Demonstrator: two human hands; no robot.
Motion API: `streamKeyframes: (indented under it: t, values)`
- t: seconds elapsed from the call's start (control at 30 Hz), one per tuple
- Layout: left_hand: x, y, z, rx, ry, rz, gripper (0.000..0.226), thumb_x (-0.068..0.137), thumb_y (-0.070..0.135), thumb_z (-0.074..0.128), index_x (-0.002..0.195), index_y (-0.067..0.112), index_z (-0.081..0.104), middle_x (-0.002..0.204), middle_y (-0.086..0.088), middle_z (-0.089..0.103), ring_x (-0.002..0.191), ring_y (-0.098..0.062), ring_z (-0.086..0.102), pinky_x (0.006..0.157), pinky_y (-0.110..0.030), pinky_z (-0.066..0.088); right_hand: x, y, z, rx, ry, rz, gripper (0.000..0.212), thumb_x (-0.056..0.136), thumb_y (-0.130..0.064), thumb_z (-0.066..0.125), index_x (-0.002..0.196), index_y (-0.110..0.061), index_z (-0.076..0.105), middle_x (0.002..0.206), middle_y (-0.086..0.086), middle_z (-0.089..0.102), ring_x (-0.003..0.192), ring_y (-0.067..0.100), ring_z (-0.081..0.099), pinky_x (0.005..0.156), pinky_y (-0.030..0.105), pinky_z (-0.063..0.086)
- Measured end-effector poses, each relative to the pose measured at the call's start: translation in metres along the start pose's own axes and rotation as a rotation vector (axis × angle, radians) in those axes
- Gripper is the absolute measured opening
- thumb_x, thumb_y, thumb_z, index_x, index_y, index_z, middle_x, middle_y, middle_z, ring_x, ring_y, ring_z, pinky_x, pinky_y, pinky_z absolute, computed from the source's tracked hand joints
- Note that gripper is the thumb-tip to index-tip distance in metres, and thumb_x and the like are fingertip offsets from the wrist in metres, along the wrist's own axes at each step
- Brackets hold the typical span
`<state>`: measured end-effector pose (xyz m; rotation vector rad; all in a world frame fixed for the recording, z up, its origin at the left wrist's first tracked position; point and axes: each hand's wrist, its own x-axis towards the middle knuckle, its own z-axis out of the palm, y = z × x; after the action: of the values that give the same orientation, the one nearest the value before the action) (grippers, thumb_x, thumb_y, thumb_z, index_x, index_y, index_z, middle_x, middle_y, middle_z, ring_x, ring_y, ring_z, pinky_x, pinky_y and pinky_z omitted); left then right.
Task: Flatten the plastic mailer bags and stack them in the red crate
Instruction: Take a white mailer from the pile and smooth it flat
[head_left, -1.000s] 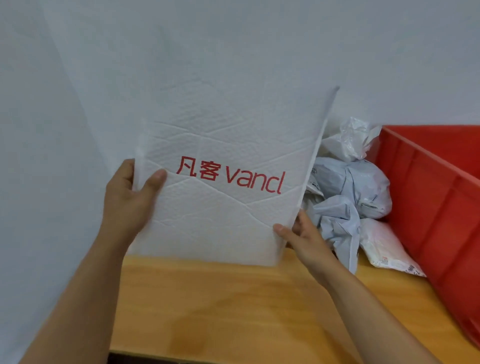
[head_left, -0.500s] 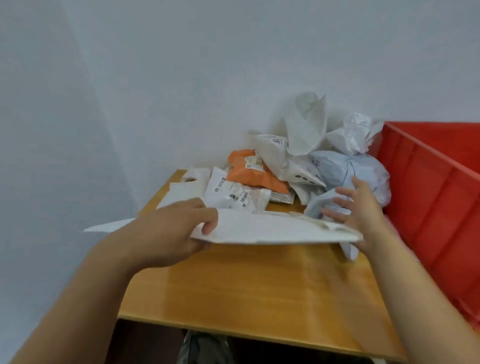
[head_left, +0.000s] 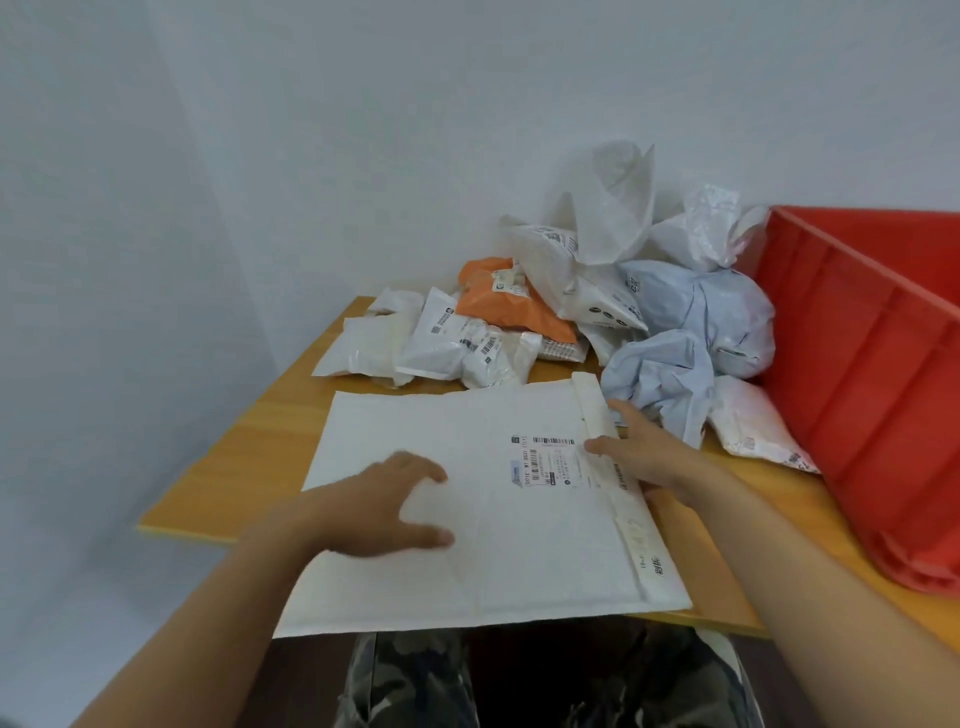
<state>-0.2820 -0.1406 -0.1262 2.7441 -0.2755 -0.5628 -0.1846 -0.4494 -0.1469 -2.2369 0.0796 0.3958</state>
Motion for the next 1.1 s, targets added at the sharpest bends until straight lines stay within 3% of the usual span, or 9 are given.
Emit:
streamKeyframes:
  t: [0.13, 0.2, 0.3, 0.43, 0.5, 0.57, 0.83, 0.97, 1.1]
  values:
    - [0.043, -0.047, 0.001, -0.051, 0.354, -0.300, 0.074, 0.092, 0.066, 0.044, 0.154, 0.032, 0.021, 0.164, -0.003, 0.011, 0.150, -0.027, 0.014, 0.121, -0.044, 0.017, 0.008, -0.002, 0.009, -0.098, 0.104, -0.080, 0.074, 0.098, -0.041, 0.057, 0.157, -0.026, 0.017, 0.161, 0.006, 0.028, 0.143, 0.027, 0.034, 0.111, 0.035, 0.031]
    - [0.057, -0.064, 0.005, -0.128, 0.342, -0.402, 0.075, 0.094, 0.069, 0.033, 0.156, 0.033, 0.014, 0.165, -0.006, 0.006, 0.151, -0.031, 0.010, 0.122, -0.047, 0.014, 0.013, -0.004, 0.014, -0.128, 0.117, -0.093, 0.073, 0.098, -0.045, 0.054, 0.158, -0.028, 0.015, 0.164, 0.007, 0.021, 0.145, 0.028, 0.031, 0.113, 0.035, 0.031]
    - [0.062, -0.070, 0.010, -0.156, 0.335, -0.456, 0.072, 0.095, 0.069, 0.025, 0.156, 0.033, 0.014, 0.164, -0.009, 0.010, 0.149, -0.034, 0.016, 0.120, -0.049, 0.018, 0.010, -0.011, 0.020, -0.266, 0.097, -0.070, 0.071, 0.101, -0.041, 0.047, 0.159, -0.022, 0.010, 0.163, 0.010, 0.020, 0.145, 0.028, 0.031, 0.100, 0.031, 0.036]
    - [0.054, -0.068, 0.004, -0.020, 0.249, -0.503, 0.072, 0.094, 0.072, 0.024, 0.156, 0.037, 0.015, 0.163, -0.009, 0.011, 0.144, -0.037, 0.029, 0.113, -0.049, 0.030, -0.010, -0.007, 0.012, -0.588, 0.081, -0.033, 0.062, 0.099, -0.047, 0.043, 0.149, -0.013, 0.029, 0.138, 0.009, 0.052, 0.114, 0.023, 0.055, 0.084, 0.031, 0.044]
    - [0.052, -0.065, 0.003, 0.090, 0.141, -0.503, 0.071, 0.093, 0.073, 0.024, 0.156, 0.039, 0.012, 0.164, -0.009, 0.003, 0.144, -0.036, 0.030, 0.113, -0.049, 0.031, -0.017, -0.002, 0.008, -0.693, -0.003, 0.034, 0.063, 0.098, -0.054, 0.041, 0.145, -0.012, 0.035, 0.125, 0.004, 0.055, 0.104, 0.019, 0.056, 0.079, 0.031, 0.045]
    - [0.055, -0.055, 0.003, 0.160, 0.078, -0.494, 0.070, 0.093, 0.073, 0.022, 0.155, 0.042, 0.012, 0.165, -0.009, -0.002, 0.144, -0.036, 0.031, 0.113, -0.048, 0.030, -0.015, 0.001, 0.009, -0.781, -0.060, 0.075, 0.074, 0.097, -0.063, 0.035, 0.150, -0.012, 0.027, 0.137, 0.006, 0.053, 0.116, 0.021, 0.055, 0.087, 0.034, 0.048]
    - [0.094, -0.041, -0.001, 0.199, 0.111, -0.421, 0.064, 0.097, 0.068, 0.015, 0.155, 0.041, 0.014, 0.165, -0.007, 0.006, 0.147, -0.038, 0.018, 0.117, -0.048, 0.021, 0.024, 0.002, 0.005, -0.788, 0.004, 0.088, 0.077, 0.101, -0.062, 0.024, 0.157, -0.012, 0.009, 0.156, 0.014, 0.035, 0.134, 0.029, 0.045, 0.103, 0.041, 0.043]
    - [0.117, -0.049, -0.003, 0.227, 0.143, -0.282, 0.057, 0.104, 0.051, 0.013, 0.157, 0.029, 0.010, 0.166, -0.003, 0.001, 0.152, -0.028, -0.002, 0.123, -0.047, 0.005, 0.043, -0.004, 0.004, -0.878, 0.037, 0.089, 0.074, 0.101, -0.061, 0.021, 0.156, -0.013, 0.015, 0.157, 0.013, 0.033, 0.137, 0.029, 0.042, 0.104, 0.043, 0.042]
    - [0.123, -0.058, -0.002, 0.147, 0.191, -0.162, 0.077, 0.099, 0.063, 0.019, 0.158, 0.015, 0.013, 0.166, -0.001, -0.002, 0.152, -0.019, -0.007, 0.124, -0.040, 0.001, 0.045, -0.020, 0.014, -1.055, 0.154, -0.080, 0.060, 0.103, -0.050, 0.028, 0.151, -0.016, 0.028, 0.157, 0.013, 0.025, 0.141, 0.033, 0.031, 0.105, 0.046, 0.037]
